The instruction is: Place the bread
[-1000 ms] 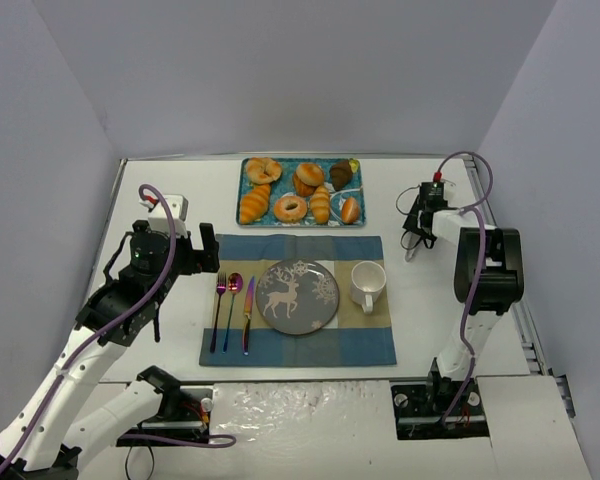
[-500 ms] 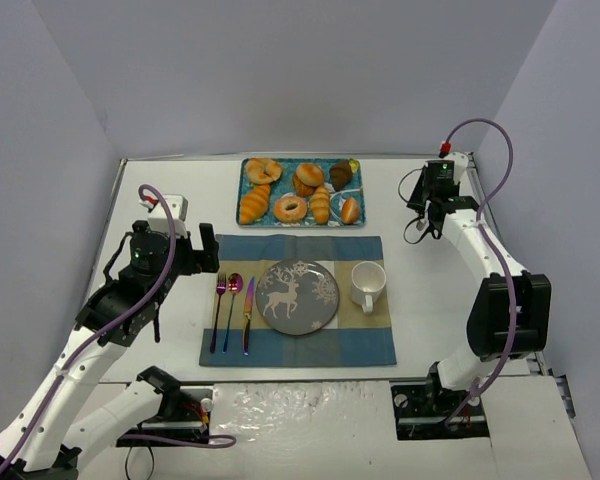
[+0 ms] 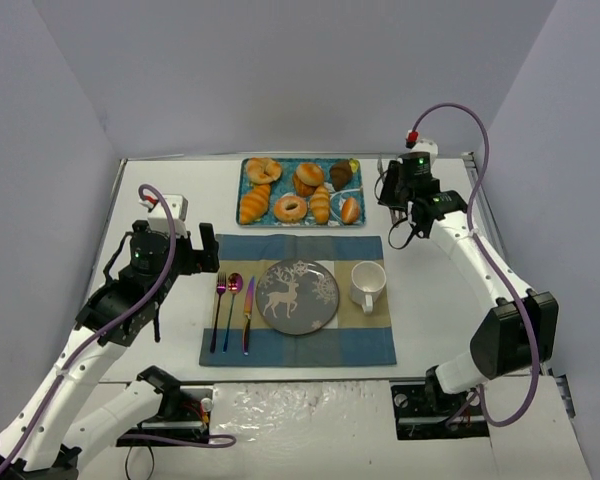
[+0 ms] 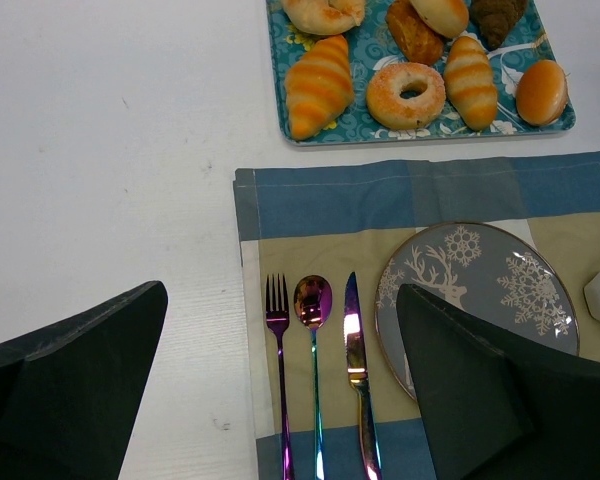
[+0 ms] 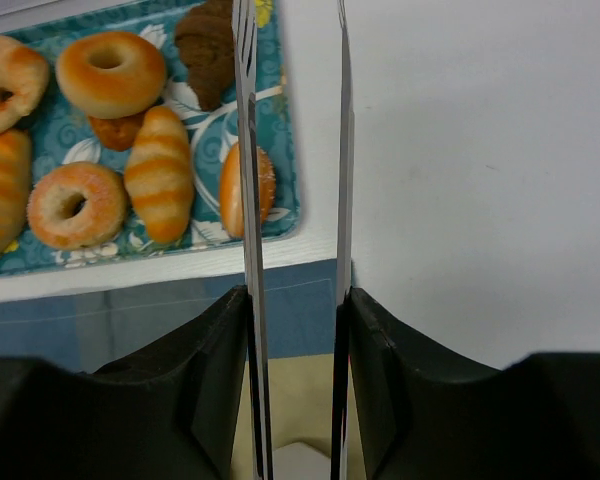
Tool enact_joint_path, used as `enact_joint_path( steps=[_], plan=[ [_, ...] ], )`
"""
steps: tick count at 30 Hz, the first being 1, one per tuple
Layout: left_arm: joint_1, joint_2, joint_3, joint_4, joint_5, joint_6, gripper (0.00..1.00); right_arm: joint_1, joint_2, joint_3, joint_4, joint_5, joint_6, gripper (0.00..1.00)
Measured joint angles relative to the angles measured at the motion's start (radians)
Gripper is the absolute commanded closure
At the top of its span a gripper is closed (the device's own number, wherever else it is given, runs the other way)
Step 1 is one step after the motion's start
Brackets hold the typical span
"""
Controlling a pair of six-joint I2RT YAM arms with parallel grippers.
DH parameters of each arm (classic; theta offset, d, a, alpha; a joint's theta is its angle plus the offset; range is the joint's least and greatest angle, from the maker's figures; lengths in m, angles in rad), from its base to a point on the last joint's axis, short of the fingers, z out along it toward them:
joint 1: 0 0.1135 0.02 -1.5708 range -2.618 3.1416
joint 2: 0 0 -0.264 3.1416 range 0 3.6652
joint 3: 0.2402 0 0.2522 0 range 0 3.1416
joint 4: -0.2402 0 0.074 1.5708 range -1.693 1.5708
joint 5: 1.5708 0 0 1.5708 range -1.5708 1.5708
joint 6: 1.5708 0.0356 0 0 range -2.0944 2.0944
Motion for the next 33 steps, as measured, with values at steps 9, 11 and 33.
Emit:
enact_joint_path(
  steps=[9,11,33],
  plan=[
    [0.0,-0.002,0.0,0.0,-0.004,0.0,0.03,0.143,0.067,0.137,-0.018,-0.039,0.0,0.61],
    [0.0,-0.002,0.0,0.0,-0.004,0.0,0.03,0.168,0.11,0.173,-0.017,-0.044,-0.001,0.61],
    [0.0,-0.002,0.0,0.0,-0.015,0.001,0.03,0.383,0.509,0.548,-0.095,0.129,-0.129,0.58]
  ],
)
